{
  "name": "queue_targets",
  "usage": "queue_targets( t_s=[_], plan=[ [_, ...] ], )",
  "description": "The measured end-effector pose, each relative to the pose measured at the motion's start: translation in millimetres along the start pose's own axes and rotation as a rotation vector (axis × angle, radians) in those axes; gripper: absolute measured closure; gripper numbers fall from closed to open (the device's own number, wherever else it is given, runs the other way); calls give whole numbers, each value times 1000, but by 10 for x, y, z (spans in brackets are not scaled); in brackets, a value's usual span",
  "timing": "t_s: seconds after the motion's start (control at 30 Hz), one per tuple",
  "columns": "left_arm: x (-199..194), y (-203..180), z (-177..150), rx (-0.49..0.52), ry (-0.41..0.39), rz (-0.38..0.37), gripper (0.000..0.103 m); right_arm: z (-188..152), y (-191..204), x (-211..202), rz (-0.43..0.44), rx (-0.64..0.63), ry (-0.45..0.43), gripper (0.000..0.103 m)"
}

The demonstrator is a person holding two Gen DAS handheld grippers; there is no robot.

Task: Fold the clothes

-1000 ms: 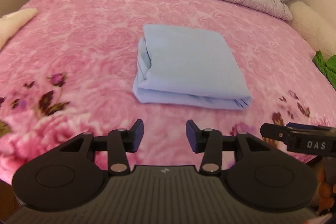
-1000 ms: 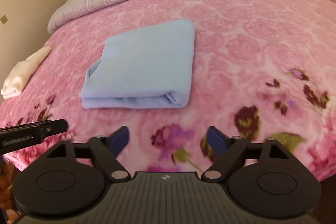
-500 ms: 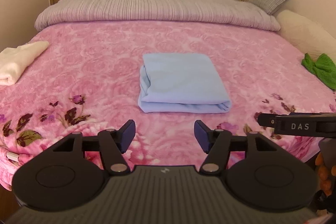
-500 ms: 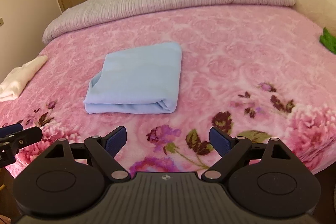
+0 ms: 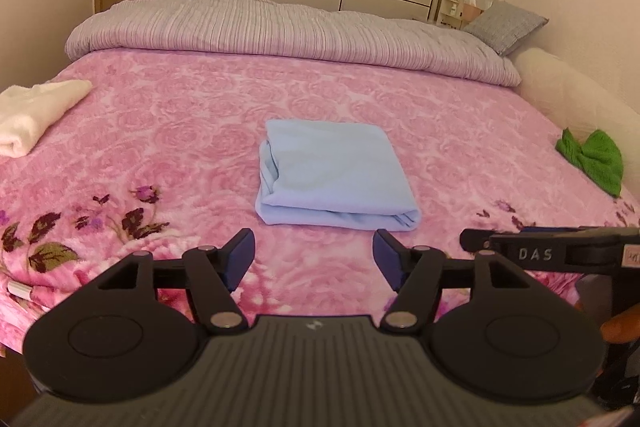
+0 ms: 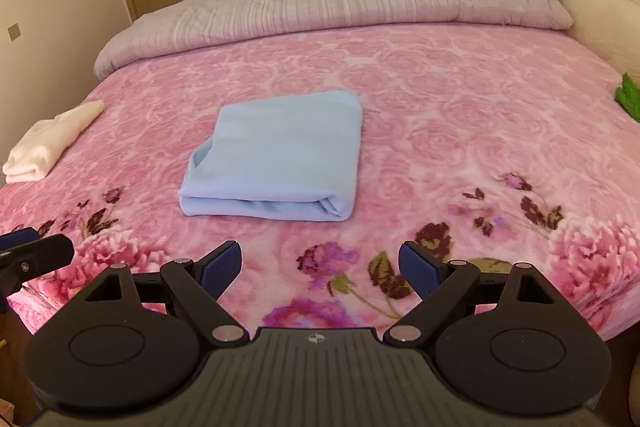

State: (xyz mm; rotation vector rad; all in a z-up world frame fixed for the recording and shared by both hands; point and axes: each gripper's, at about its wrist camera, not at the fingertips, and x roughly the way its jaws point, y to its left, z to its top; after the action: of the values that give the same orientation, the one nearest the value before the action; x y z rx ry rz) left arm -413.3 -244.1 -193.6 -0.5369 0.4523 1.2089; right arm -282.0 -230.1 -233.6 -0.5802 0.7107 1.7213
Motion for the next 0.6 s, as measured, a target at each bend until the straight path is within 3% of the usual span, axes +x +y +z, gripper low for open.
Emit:
queue_targets(
  t_s=[0.43, 0.6],
  plan=[
    [530, 256, 24, -199, 96, -98, 41, 63, -144, 413, -2, 30, 79, 15],
    [859, 523, -82, -375, 144, -148, 41, 34, -284, 708, 9, 71, 139, 15]
  ],
)
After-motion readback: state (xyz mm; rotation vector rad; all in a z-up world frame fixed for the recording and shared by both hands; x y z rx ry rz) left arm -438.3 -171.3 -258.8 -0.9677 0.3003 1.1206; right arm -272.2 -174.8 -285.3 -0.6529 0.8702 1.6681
